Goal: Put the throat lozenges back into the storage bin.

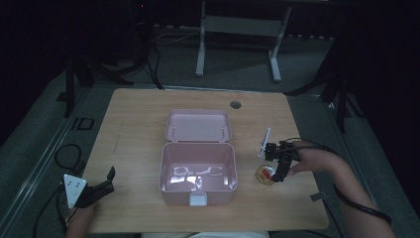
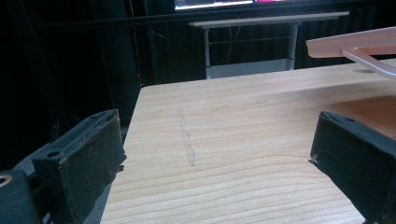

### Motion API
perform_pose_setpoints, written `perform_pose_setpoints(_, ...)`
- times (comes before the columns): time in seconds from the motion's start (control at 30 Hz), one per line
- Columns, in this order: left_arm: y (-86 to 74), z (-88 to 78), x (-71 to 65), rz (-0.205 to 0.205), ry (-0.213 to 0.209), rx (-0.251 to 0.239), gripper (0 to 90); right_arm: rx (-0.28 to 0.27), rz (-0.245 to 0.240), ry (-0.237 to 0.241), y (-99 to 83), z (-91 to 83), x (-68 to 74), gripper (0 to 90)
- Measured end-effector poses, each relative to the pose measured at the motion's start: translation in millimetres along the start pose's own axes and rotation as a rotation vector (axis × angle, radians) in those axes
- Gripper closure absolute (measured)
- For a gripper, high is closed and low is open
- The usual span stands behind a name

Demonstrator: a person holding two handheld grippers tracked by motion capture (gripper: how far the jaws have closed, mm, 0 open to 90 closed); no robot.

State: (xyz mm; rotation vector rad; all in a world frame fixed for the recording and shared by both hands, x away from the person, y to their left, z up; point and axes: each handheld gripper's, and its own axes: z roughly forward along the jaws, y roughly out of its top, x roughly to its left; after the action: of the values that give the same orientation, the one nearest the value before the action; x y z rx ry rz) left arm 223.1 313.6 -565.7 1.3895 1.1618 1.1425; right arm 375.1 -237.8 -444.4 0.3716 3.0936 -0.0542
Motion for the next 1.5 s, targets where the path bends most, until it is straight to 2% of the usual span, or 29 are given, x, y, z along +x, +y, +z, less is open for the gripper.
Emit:
perform_pose_setpoints(0.2,0.0,-0.2,-0.2,0.003,-0.001,0.0,3.2,-0.017,0.007,0.014,3.2,12.0,-3.5,14.3)
perform_pose_setpoints(0.23,-0.1,-0.2,-0.1,0.001,-0.002,-0.001,3.2,-0.016,0.008,0.026,5.5,19.9,-5.4,14.3)
perform_pose_setpoints(0.43,-0.1,-0.3,0.1,-0.001,-0.004,-0.003,3.2,0.01,0.014,0.039,9.5,41.2,-11.0,14.3)
perform_pose_setpoints(0.53,-0.2,-0.4,0.1,0.0,-0.004,-0.004,3.2,0.022,0.023,0.034,10.5,49.6,-14.3,14.3)
perform_pose_setpoints(0.67,-0.2,-0.4,0.2,-0.001,-0.004,-0.004,3.2,0.026,0.032,0.057,10.9,61.0,-16.9,14.3)
perform_pose_setpoints(0.9,-0.2,-0.4,0.2,-0.001,-0.005,-0.004,3.2,0.036,0.025,0.063,12.6,74.2,-17.9,17.8)
perform_pose_setpoints(1.07,-0.2,-0.4,0.2,-0.001,-0.005,-0.004,3.2,0.044,0.016,0.061,14.4,75.1,-17.2,19.7)
perform_pose_setpoints(1.17,-0.2,-0.4,0.3,-0.002,-0.006,-0.004,3.2,0.058,-0.005,0.062,15.0,70.8,-15.4,19.9)
perform_pose_setpoints(1.3,-0.2,-0.4,0.3,-0.001,-0.006,-0.004,3.2,0.06,-0.019,0.08,14.9,59.0,-12.8,19.9)
perform_pose_setpoints(1.37,-0.2,-0.4,0.2,-0.001,-0.004,-0.004,3.2,0.067,-0.011,0.101,14.8,51.8,-11.9,20.0)
perform_pose_setpoints(1.5,-0.2,-0.5,0.2,-0.001,-0.004,-0.005,3.2,0.079,0.001,0.108,15.2,34.4,-9.3,19.9)
